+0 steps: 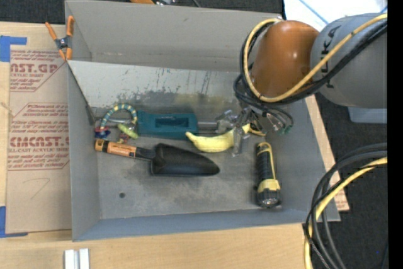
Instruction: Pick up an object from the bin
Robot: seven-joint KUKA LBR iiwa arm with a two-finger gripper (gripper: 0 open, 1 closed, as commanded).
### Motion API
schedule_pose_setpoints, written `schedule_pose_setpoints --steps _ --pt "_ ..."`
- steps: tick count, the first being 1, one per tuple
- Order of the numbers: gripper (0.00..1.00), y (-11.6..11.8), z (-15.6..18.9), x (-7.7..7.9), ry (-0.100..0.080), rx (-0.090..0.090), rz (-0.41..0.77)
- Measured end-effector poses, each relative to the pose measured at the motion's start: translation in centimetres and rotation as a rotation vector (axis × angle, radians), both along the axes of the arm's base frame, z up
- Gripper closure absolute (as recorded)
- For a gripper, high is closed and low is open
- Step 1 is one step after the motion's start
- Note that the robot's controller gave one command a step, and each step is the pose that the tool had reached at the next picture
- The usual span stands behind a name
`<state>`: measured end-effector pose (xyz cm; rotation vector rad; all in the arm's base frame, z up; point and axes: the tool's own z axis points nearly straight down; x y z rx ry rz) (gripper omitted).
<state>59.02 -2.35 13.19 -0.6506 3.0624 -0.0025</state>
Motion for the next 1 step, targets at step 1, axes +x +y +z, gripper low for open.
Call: schedule_pose_setpoints --steps 1 --pt "1.00 0.02 1.47 0.11 -0.004 0.000 0.000"
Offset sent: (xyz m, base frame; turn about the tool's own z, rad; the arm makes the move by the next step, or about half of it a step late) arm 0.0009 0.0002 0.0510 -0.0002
